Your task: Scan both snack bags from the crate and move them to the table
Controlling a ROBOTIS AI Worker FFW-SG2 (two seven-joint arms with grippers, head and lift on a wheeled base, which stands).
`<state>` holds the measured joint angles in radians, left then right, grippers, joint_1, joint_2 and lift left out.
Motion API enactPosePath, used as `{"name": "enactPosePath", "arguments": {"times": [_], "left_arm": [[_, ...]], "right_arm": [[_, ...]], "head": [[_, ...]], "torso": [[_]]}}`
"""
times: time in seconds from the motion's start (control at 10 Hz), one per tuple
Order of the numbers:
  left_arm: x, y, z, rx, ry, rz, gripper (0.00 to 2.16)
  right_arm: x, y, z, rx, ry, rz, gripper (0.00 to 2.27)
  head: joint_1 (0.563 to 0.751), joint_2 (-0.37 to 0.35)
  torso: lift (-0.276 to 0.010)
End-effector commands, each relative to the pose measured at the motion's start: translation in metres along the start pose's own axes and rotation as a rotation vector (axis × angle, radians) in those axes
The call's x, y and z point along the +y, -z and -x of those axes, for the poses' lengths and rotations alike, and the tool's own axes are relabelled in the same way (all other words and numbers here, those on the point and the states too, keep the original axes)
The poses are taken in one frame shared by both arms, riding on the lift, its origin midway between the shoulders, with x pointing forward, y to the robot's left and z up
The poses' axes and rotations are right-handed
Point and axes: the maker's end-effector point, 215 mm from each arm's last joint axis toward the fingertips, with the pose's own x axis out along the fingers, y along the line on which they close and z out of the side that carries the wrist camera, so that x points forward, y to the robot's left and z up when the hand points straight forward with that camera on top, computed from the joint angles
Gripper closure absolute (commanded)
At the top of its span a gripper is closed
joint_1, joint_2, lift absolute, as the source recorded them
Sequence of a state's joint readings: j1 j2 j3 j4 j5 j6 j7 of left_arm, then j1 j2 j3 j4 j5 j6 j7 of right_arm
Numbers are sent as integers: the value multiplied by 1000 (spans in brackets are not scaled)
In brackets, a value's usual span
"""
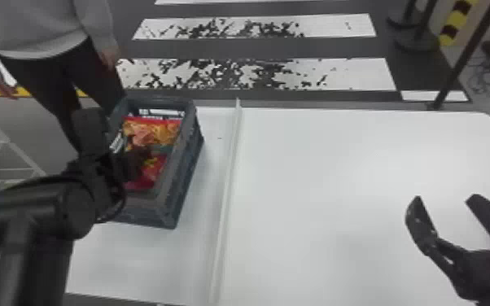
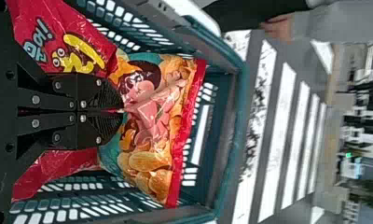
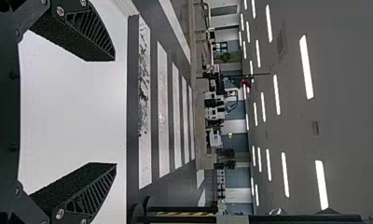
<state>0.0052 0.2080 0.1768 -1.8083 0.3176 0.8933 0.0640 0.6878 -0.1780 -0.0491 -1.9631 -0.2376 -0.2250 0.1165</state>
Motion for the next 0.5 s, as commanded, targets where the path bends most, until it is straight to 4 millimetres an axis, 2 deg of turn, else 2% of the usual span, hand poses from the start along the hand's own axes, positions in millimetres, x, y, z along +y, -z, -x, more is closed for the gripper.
{"name": "enactPosePath", "arguments": {"times": [0.0,0.4], "left_arm": [[1,-19,15,-87,-11,-5,2135],[-4,-30,32,-143,-40,-22,2135]], "right_arm": [[0,1,4,1,0,3,124],[-2,-4,11,-20,6,7,124]], "head": [[695,118],[695,122]], "torso": [[-87],[-87]]}}
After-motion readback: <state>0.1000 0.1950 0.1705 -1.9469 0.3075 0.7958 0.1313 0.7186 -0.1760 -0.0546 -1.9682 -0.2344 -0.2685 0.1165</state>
